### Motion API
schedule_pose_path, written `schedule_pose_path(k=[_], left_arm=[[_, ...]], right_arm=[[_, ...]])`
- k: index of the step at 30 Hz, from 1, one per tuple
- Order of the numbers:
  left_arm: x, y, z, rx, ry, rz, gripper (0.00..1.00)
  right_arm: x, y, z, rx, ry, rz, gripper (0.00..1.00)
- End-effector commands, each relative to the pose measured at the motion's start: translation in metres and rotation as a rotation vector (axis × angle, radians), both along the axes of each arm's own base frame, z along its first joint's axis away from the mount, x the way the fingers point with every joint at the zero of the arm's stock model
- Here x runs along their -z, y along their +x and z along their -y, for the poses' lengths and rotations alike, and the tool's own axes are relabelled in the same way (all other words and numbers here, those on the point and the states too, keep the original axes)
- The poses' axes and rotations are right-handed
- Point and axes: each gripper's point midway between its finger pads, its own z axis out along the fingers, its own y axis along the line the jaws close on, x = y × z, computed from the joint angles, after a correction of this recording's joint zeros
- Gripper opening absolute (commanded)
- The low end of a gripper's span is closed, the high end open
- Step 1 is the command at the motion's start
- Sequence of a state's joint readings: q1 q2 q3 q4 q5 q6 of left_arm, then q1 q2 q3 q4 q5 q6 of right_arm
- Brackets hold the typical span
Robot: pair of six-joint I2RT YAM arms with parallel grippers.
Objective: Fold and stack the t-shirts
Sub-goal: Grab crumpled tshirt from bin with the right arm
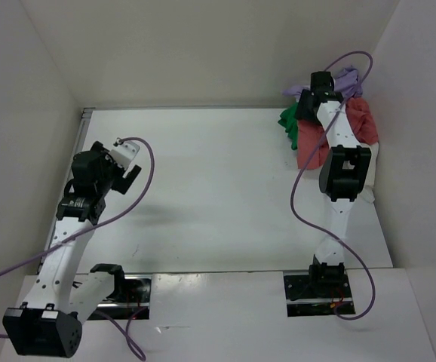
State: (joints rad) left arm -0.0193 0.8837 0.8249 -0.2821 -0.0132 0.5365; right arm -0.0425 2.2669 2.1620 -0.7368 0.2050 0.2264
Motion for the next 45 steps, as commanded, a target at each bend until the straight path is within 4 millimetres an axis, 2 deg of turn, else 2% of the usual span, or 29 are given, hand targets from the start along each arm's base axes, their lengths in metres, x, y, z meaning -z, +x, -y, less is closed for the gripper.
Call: schedule_pose_path(k=[1, 2, 3, 4, 5, 6, 7, 8, 10, 11, 12, 13, 14, 16, 17, 18, 19, 23, 25, 27, 32, 33, 36, 37, 38, 40, 41, 45], left_arm=[[0.01, -0.006, 0.006, -0.02, -0.091, -0.071, 1.0], [0.014, -0.005, 0.004, -0.029, -0.086, -0.083, 1.0], [0.014, -0.005, 0.004, -0.029, -0.086, -0.083, 1.0], [0.01, -0.004, 0.004, -0.029, -0.087, -0.074, 1.0], [0.013, -0.003, 0.006, -0.025, -0.098, -0.084, 1.0], [0.013, -0.003, 0.006, -0.025, -0.099, -0.084, 1.0], [0.013, -0.003, 0.008, -0.017, -0.102, -0.084, 1.0], [0.008, -0.002, 0.011, -0.007, -0.102, -0.076, 1.0], [0.008, -0.002, 0.011, -0.007, -0.102, -0.076, 1.0], [0.006, -0.003, 0.011, -0.006, -0.103, -0.067, 1.0], [0.006, -0.003, 0.011, -0.006, -0.103, -0.067, 1.0], [0.002, -0.004, 0.011, -0.002, -0.095, -0.055, 1.0], [0.002, -0.004, 0.013, 0.007, -0.094, -0.056, 1.0], [0.001, -0.007, 0.013, 0.008, -0.095, -0.045, 1.0], [0.005, -0.008, 0.016, 0.016, -0.094, -0.055, 1.0], [0.002, -0.009, 0.016, 0.017, -0.094, -0.044, 1.0], [-0.001, -0.01, 0.016, 0.018, -0.095, -0.033, 1.0], [-0.005, -0.012, 0.016, 0.028, -0.07, -0.021, 1.0], [-0.008, -0.013, 0.014, 0.024, -0.057, -0.009, 1.0], [-0.003, -0.014, 0.014, 0.024, -0.057, -0.02, 1.0], [0.001, -0.014, 0.014, 0.024, -0.057, -0.029, 1.0], [-0.002, -0.015, 0.014, 0.024, -0.057, -0.02, 1.0], [-0.002, -0.015, 0.014, 0.024, -0.057, -0.02, 1.0], [-0.002, -0.015, 0.013, 0.015, -0.053, -0.02, 1.0], [-0.002, -0.015, 0.013, 0.015, -0.053, -0.02, 1.0], [-0.002, -0.015, 0.013, 0.015, -0.053, -0.02, 1.0], [-0.002, -0.015, 0.013, 0.015, -0.053, -0.02, 1.0], [-0.002, -0.015, 0.013, 0.015, -0.053, -0.02, 1.0]], right_arm=[[-0.022, 0.003, -0.01, -0.034, 0.038, 0.037, 0.71], [-0.015, 0.001, -0.013, -0.034, 0.053, 0.023, 0.66], [-0.019, -0.001, -0.013, -0.034, 0.053, 0.025, 0.6], [-0.022, -0.004, -0.013, -0.034, 0.052, 0.028, 0.46], [-0.016, -0.007, -0.007, -0.017, 0.059, 0.014, 0.38], [-0.029, -0.008, -0.007, -0.017, 0.058, 0.038, 0.31], [-0.031, -0.011, -0.004, 0.004, 0.05, 0.04, 0.21], [-0.035, -0.013, -0.001, 0.016, 0.037, 0.043, 0.18], [-0.058, -0.018, 0.007, 0.051, -0.002, 0.085, 0.13], [-0.067, -0.019, 0.009, 0.059, -0.011, 0.1, 0.13], [-0.083, -0.023, 0.011, 0.067, -0.019, 0.129, 0.17], [-0.087, -0.026, 0.013, 0.076, -0.028, 0.133, 0.28], [-0.089, -0.027, 0.013, 0.076, -0.028, 0.141, 0.47], [-0.096, -0.032, 0.015, 0.075, -0.019, 0.156, 0.55], [-0.085, -0.034, 0.013, 0.066, -0.01, 0.129, 0.57], [-0.084, -0.037, 0.013, 0.066, -0.01, 0.126, 0.58], [-0.076, -0.04, 0.013, 0.066, -0.009, 0.105, 0.58], [-0.065, -0.048, 0.003, 0.039, 0.033, 0.086, 0.59], [-0.055, -0.046, -0.005, 0.007, 0.066, 0.081, 0.59], [-0.057, -0.043, -0.008, -0.009, 0.082, 0.093, 0.62], [-0.037, -0.036, -0.006, -0.011, 0.098, 0.056, 0.67], [-0.038, -0.033, -0.006, -0.011, 0.098, 0.061, 0.64], [-0.034, -0.032, -0.009, -0.023, 0.112, 0.052, 0.41], [-0.039, -0.032, -0.01, -0.017, 0.117, 0.063, 0.34], [-0.039, -0.032, -0.01, -0.017, 0.117, 0.063, 0.22], [-0.05, -0.036, -0.003, 0.0, 0.105, 0.081, 0.1], [-0.05, -0.036, -0.003, 0.001, 0.105, 0.081, 0.0], [-0.068, -0.042, 0.003, 0.009, 0.102, 0.12, 0.0]])
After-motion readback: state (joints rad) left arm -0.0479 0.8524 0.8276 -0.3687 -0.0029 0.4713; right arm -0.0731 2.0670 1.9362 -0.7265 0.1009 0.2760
